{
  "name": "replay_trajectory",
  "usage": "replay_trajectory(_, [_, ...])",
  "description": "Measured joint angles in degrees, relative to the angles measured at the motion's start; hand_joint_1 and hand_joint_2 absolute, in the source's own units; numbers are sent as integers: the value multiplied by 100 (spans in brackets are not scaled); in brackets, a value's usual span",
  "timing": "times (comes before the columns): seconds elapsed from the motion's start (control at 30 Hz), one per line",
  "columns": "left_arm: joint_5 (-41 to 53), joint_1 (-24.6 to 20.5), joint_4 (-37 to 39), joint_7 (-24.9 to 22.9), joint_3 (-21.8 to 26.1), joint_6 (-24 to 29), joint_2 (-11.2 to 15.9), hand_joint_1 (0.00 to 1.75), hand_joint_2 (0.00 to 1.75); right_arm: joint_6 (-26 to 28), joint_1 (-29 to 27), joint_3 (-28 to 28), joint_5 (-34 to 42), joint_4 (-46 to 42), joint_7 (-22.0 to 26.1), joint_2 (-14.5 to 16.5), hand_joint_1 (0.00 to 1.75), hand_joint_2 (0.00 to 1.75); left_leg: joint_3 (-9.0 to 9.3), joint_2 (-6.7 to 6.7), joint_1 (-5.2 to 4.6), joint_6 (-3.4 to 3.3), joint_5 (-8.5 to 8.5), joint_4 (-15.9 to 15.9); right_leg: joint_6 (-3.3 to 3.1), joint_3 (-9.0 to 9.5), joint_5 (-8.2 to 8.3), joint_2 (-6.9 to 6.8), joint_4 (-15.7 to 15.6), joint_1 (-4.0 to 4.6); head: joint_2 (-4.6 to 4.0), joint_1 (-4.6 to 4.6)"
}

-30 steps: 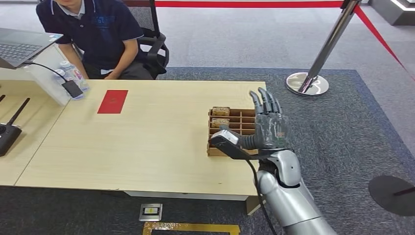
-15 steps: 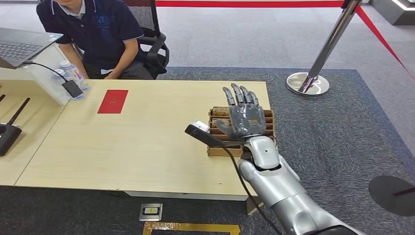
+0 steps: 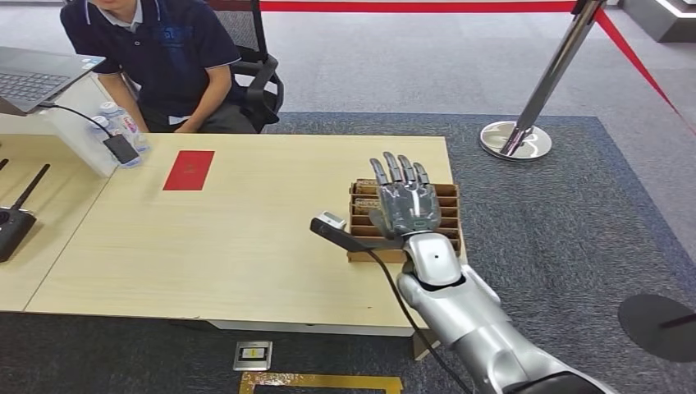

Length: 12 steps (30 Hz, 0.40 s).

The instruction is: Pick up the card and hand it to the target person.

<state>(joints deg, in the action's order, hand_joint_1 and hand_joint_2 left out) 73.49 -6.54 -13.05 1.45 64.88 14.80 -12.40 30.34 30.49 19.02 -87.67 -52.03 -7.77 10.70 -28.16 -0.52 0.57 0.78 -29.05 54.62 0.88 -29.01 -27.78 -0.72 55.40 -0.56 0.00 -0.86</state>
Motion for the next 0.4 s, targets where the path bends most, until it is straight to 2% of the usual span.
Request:
replay_trajectory(0.17, [60,0,0,-23,-61,-35,10,0,0,-31,46,0,-129,217,-80,-1,0,175,-1,0,0,0,0,0,0,0,0,0,0,0,0,0])
replay_trajectory(0.2, [71,0,0,-25,-72,-42,11,0,0,-36,53,0,-130,249,-84,-1,7,175,-1,0,0,0,0,0,0,-1,0,0,0,0,0,0])
replay_trajectory(0.23, [79,0,0,-27,-79,-46,11,0,0,-37,60,0,-122,279,-81,0,17,175,-1,0,0,0,0,0,0,-1,0,0,0,0,0,0])
replay_trajectory(0.33, [101,0,0,-38,-93,-54,14,0,0,-41,87,-2,-19,375,-16,10,72,175,-1,0,0,0,0,0,0,-1,0,0,0,0,0,-1])
replay_trajectory(0.37, [105,0,0,-44,-98,-58,15,0,0,-42,98,-3,30,405,17,18,84,175,-1,0,0,0,0,0,0,-1,0,0,0,0,0,-1])
replay_trajectory(0.4, [107,0,0,-46,-101,-60,16,0,0,-42,102,-4,52,419,33,21,89,175,-1,0,0,0,0,0,0,-1,0,0,0,0,0,-2])
